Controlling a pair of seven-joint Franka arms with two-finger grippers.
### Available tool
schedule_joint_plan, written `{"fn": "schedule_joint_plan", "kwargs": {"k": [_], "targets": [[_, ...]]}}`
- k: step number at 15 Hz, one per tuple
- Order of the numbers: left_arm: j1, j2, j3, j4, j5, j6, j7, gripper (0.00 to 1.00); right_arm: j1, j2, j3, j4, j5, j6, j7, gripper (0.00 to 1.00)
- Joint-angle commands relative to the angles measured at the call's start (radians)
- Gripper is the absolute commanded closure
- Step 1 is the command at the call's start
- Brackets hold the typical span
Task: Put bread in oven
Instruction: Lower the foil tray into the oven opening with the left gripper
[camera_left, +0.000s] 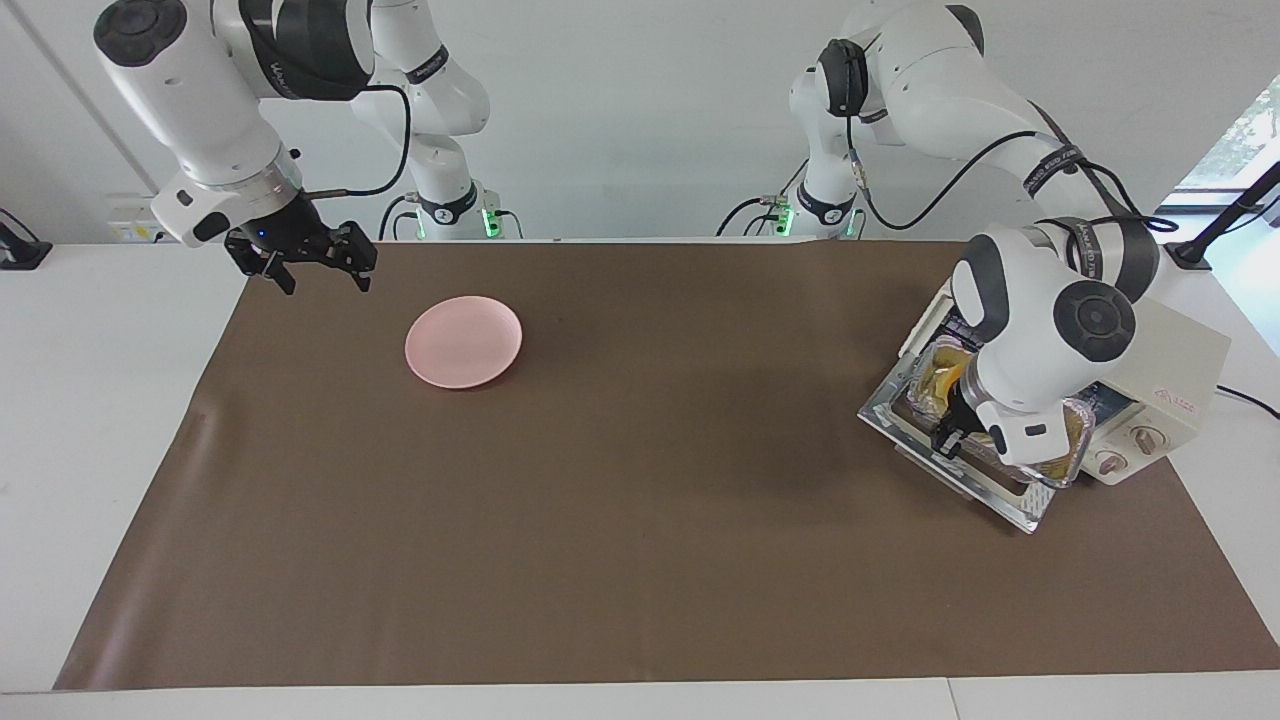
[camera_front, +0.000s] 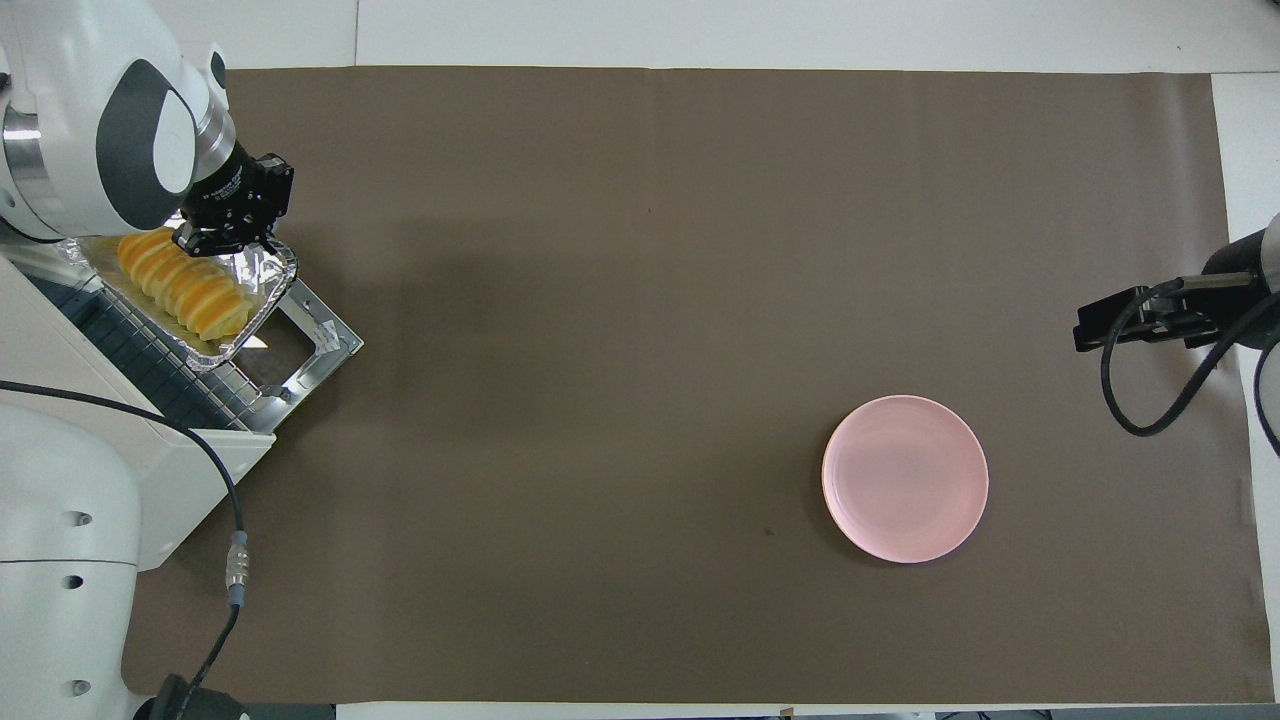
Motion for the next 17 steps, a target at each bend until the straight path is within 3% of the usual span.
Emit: {"fn": "schedule_joint_plan", "kwargs": {"k": [1, 7, 17], "targets": [[-0.019, -0.057, 0.023, -0.106, -0.003, 0.051, -0.019, 1.0, -0.014, -0.016, 0.009, -0.016, -0.014, 0.004, -0.027, 0.0], [-0.019, -0.103, 0.055, -0.235, 0.011, 0.155, -0.004, 1.0, -0.014, -0.018, 0.009, -0.016, -0.014, 0.004, -0.027, 0.0], [-0.019, -0.137, 0.075, -0.29, 0.046, 0.089, 0.117, 1.0, -0.014, -0.018, 0.009, -0.016, -0.014, 0.004, -0.027, 0.0]]}}
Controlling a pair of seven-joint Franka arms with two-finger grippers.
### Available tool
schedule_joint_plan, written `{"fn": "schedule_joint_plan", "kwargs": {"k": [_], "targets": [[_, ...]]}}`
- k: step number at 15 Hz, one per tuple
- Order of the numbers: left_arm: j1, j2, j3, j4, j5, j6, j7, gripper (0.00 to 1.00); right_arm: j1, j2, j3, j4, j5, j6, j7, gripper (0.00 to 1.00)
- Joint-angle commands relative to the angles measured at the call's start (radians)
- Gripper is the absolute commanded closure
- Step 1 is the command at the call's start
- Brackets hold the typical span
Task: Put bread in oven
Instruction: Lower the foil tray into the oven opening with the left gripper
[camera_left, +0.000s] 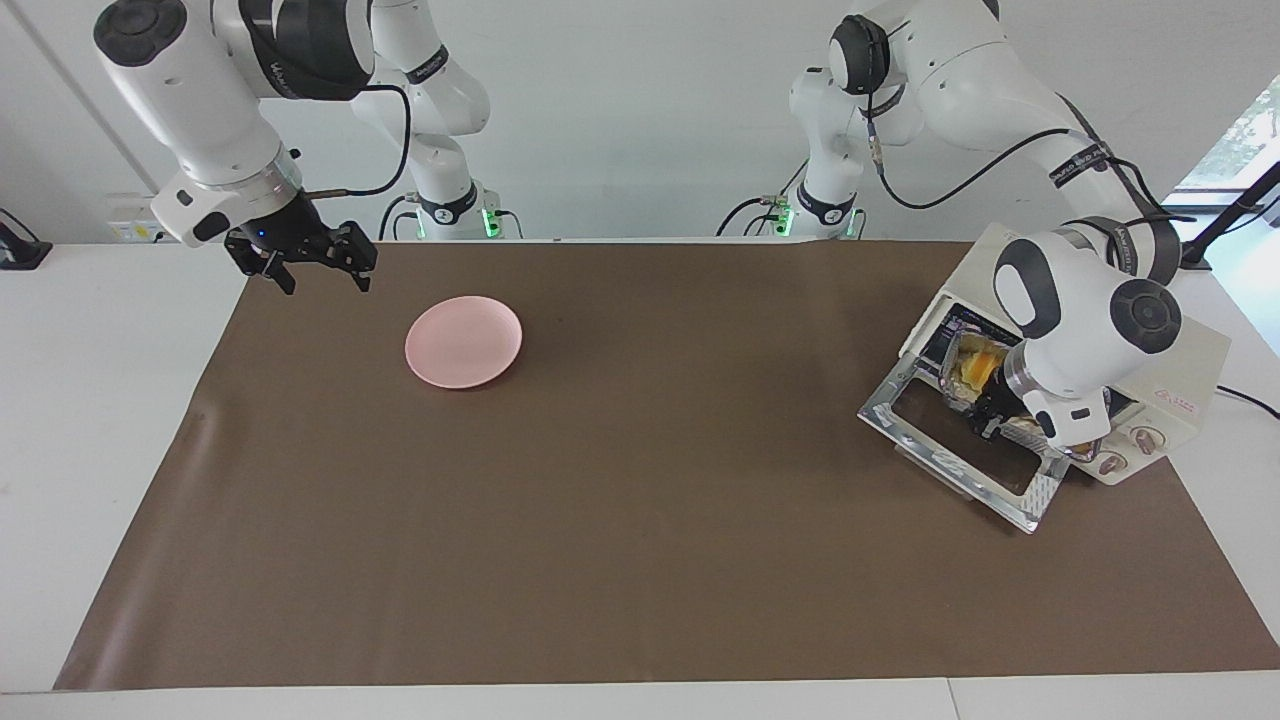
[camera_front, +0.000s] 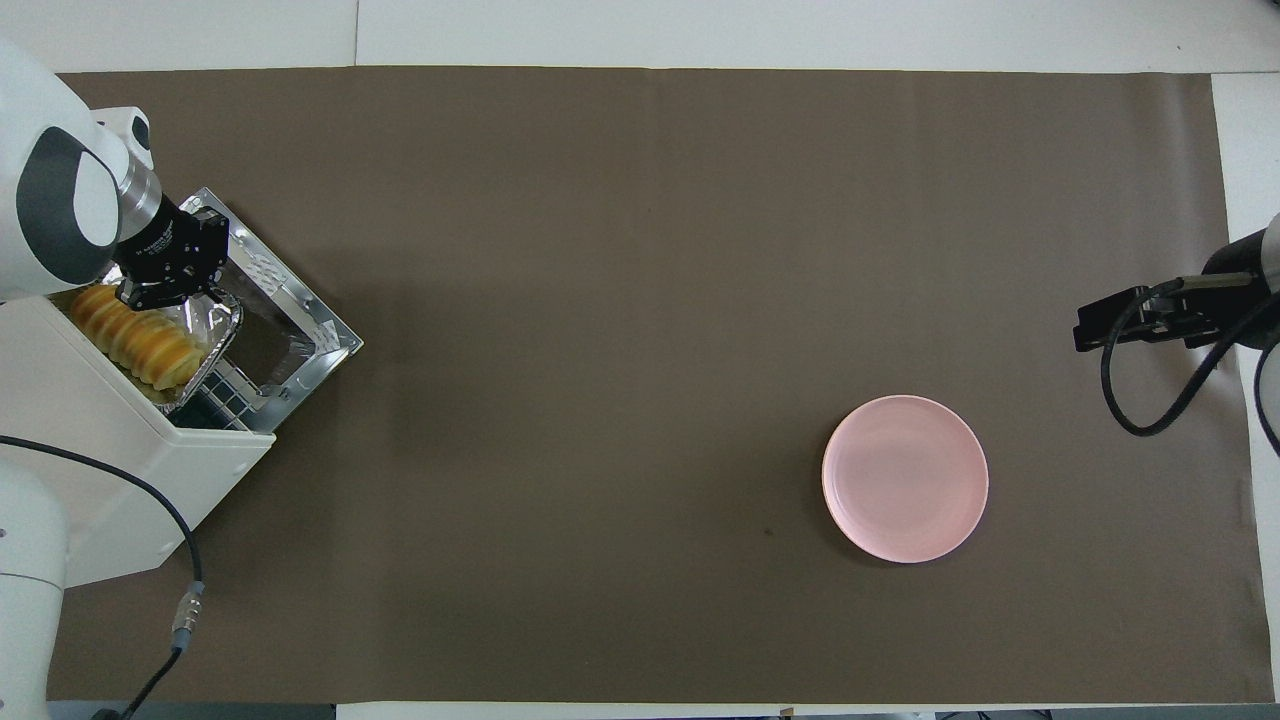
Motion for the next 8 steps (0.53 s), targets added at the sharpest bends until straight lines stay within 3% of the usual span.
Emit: {"fn": "schedule_joint_plan", "kwargs": {"k": [1, 8], "targets": [[-0.02, -0.048, 0.012, -0.051, 0.036, -0.021, 0.046, 1.0, -0.014, -0.016, 0.009, -0.016, -0.014, 0.004, -0.027, 0.0], [-0.023, -0.101, 0.012, -0.121, 0.039, -0.03, 0.105, 1.0, -0.014, -0.016, 0.009, -0.016, -0.014, 0.004, -0.027, 0.0]]}}
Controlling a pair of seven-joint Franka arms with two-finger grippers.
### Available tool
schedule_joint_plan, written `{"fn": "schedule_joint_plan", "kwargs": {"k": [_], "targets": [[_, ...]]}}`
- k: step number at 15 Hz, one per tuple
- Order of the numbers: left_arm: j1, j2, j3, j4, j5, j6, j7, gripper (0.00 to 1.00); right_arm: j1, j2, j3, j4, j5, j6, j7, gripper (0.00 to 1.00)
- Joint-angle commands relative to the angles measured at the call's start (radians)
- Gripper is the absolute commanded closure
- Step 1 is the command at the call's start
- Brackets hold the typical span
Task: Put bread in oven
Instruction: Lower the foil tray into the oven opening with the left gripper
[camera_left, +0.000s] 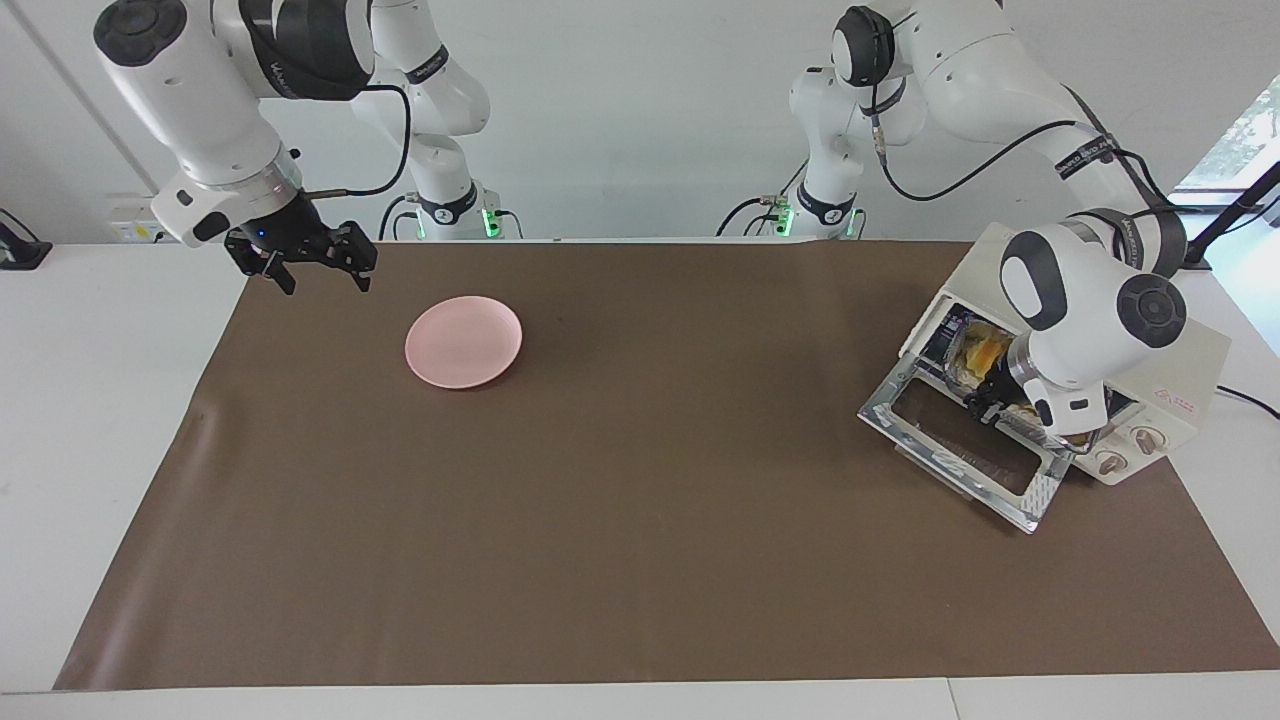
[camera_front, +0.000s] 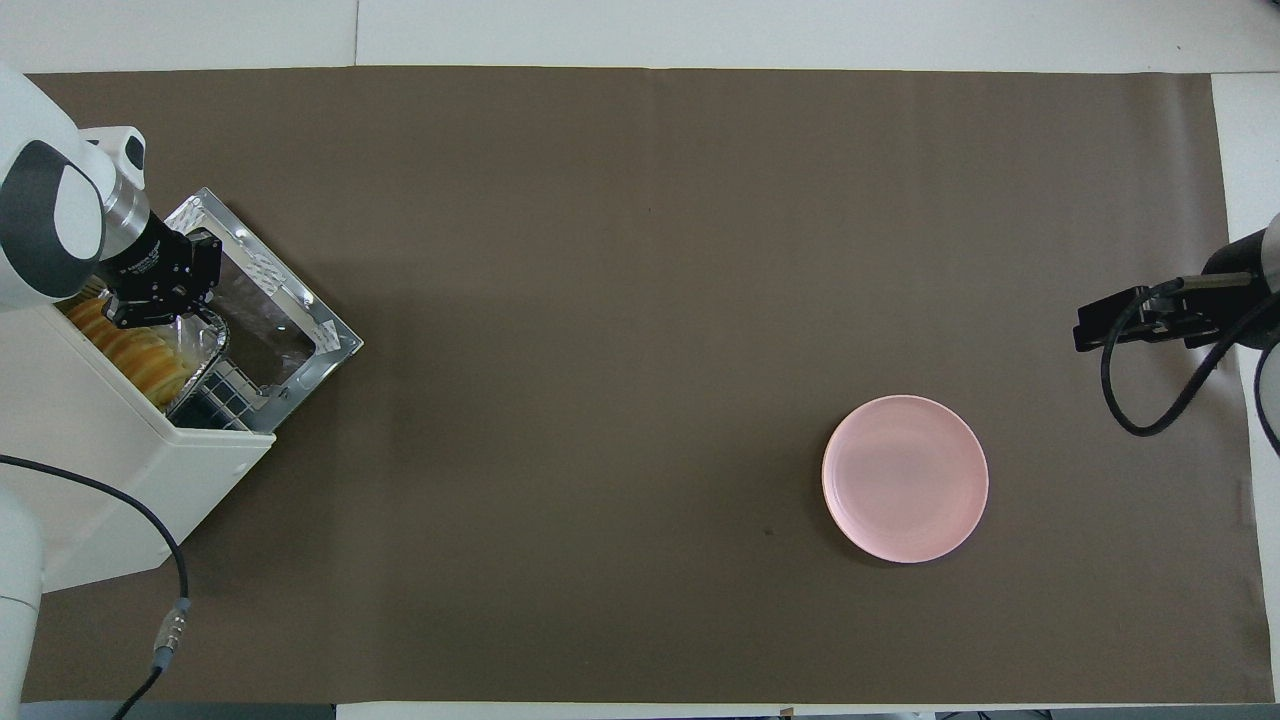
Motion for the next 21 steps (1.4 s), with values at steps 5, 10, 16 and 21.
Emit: {"fn": "schedule_joint_plan", "kwargs": {"k": [5, 10, 16, 21], "targets": [[-0.033, -0.09, 0.011, -0.108, 0.105, -0.01, 0.03, 1.0, -0.014, -0.016, 0.009, -0.016, -0.014, 0.004, -0.027, 0.0], [-0.034, -0.093, 0.011, -0.119, 0.105, 0.002, 0.031, 1.0, -0.014, -0.016, 0.009, -0.016, -0.014, 0.004, -0.027, 0.0], [-0.031, -0.091, 0.011, -0.111, 0.105, 0.027, 0.105, 0.0, -0.014, -0.016, 0.009, -0.016, -0.014, 0.004, -0.027, 0.0], [-0.031, -0.075, 0.011, -0.084, 0.108, 0.084, 0.189, 0.0, -0.014, -0.016, 0.009, -0.016, -0.014, 0.004, -0.027, 0.0]]}}
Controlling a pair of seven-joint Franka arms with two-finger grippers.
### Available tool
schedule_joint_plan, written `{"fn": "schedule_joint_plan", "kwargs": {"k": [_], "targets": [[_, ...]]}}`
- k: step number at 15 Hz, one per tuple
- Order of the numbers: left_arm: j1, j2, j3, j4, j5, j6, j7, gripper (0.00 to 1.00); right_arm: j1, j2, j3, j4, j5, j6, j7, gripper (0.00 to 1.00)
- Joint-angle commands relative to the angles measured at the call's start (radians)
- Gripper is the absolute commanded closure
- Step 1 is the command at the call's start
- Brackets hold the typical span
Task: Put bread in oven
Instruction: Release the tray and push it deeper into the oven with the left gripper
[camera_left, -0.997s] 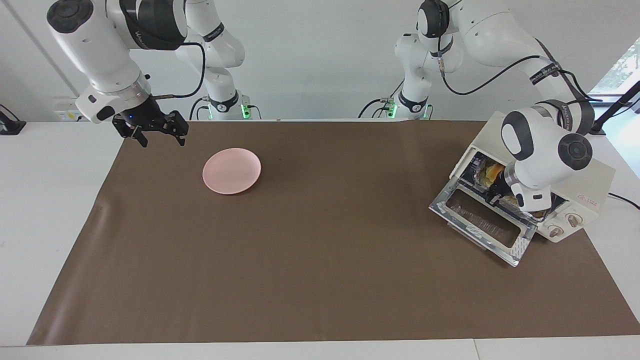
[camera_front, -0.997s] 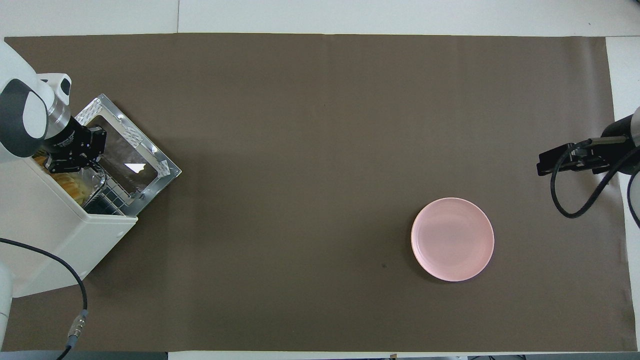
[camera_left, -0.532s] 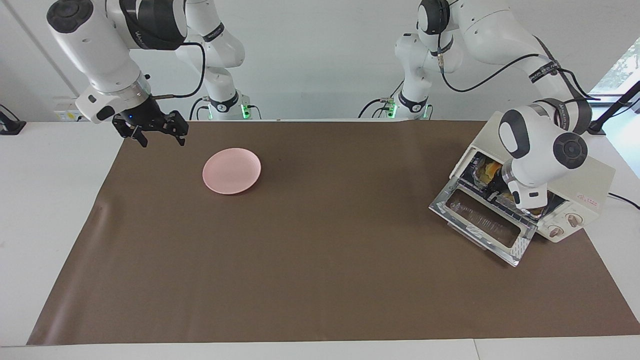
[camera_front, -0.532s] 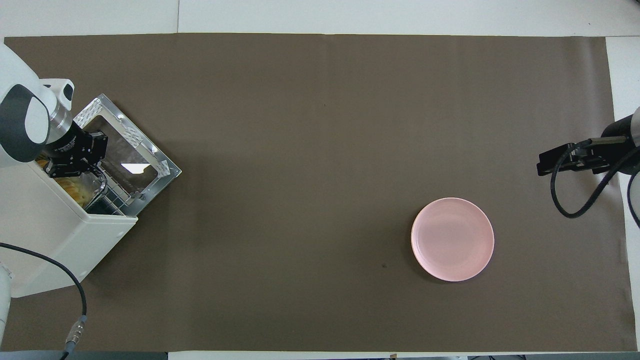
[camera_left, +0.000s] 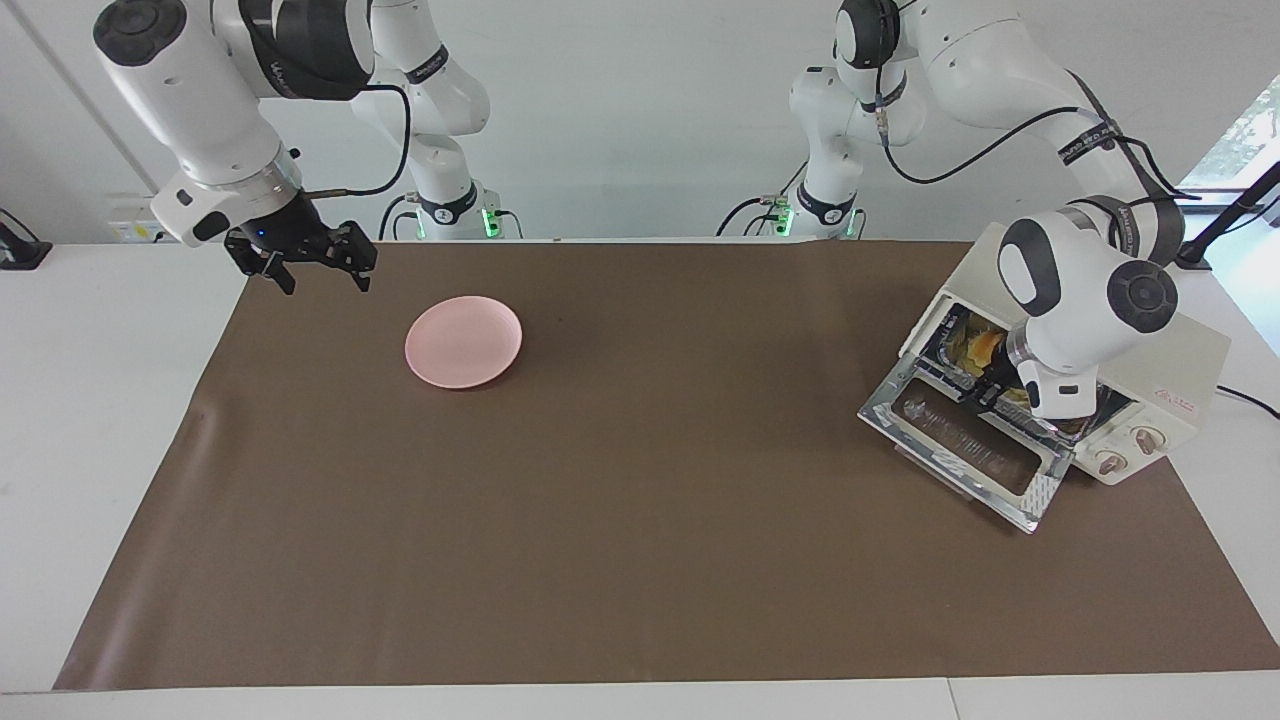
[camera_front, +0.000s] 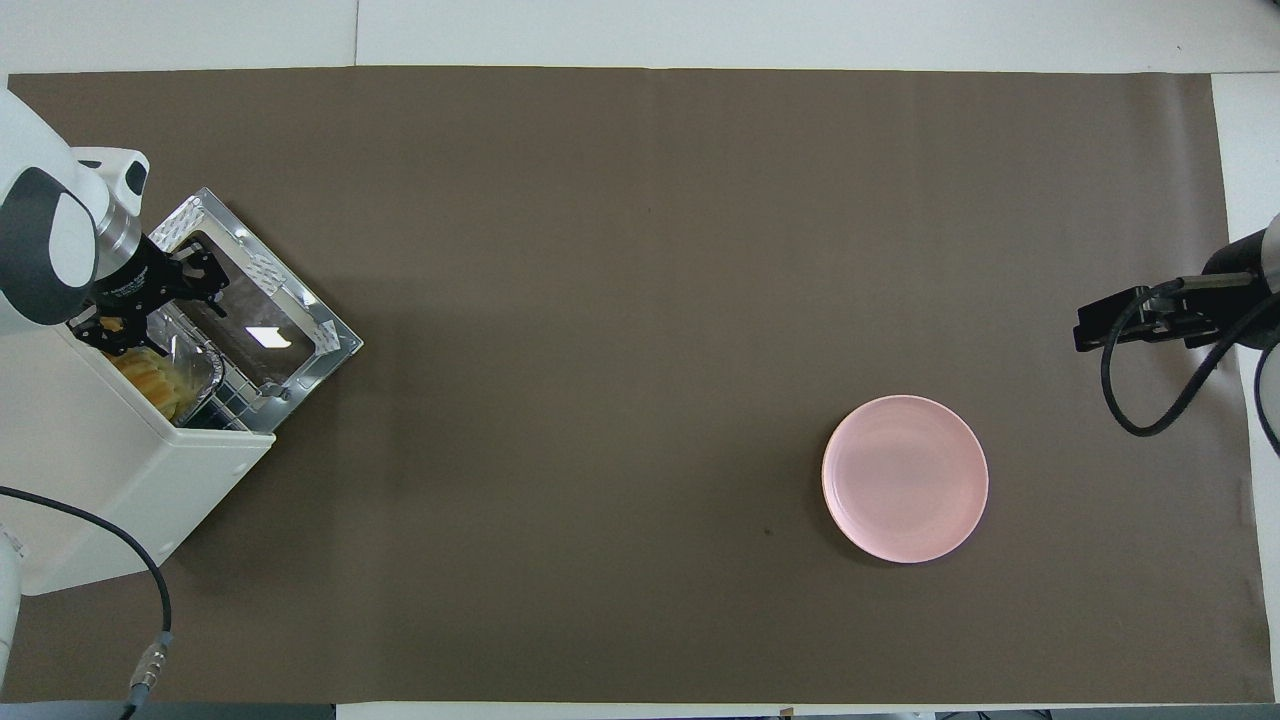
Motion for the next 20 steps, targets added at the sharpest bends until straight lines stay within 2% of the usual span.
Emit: {"fn": "schedule_joint_plan", "kwargs": {"k": [1, 6, 9, 11, 13, 17, 20], "targets": [[-0.019, -0.015, 0.012, 0.013, 0.028, 0.026, 0.076, 0.0, -0.014, -0.016, 0.009, -0.016, -0.014, 0.004, -0.027, 0.0], [-0.056, -0.009, 0.006, 0.144, 0.072, -0.005, 0.145, 0.0, -0.014, -0.017, 0.009, -0.016, -0.014, 0.004, -0.027, 0.0], [-0.065, -0.012, 0.003, 0.213, 0.078, -0.081, 0.166, 0.0, -0.014, -0.016, 0.009, -0.016, -0.014, 0.004, -0.027, 0.0], [-0.07, -0.022, 0.006, 0.245, 0.077, -0.159, 0.252, 0.0, -0.014, -0.016, 0.009, -0.016, -0.014, 0.004, -0.027, 0.0], [-0.067, -0.088, 0.012, 0.245, 0.072, -0.21, 0.376, 0.0, -0.014, -0.016, 0.009, -0.016, -0.014, 0.004, -0.027, 0.0], [-0.053, -0.222, 0.014, 0.202, 0.075, -0.291, 0.475, 0.0, -0.014, -0.017, 0.009, -0.016, -0.014, 0.004, -0.027, 0.0], [-0.055, -0.257, 0.014, 0.193, 0.075, -0.373, 0.519, 0.0, -0.014, -0.016, 0.009, -0.016, -0.014, 0.004, -0.027, 0.0]]}}
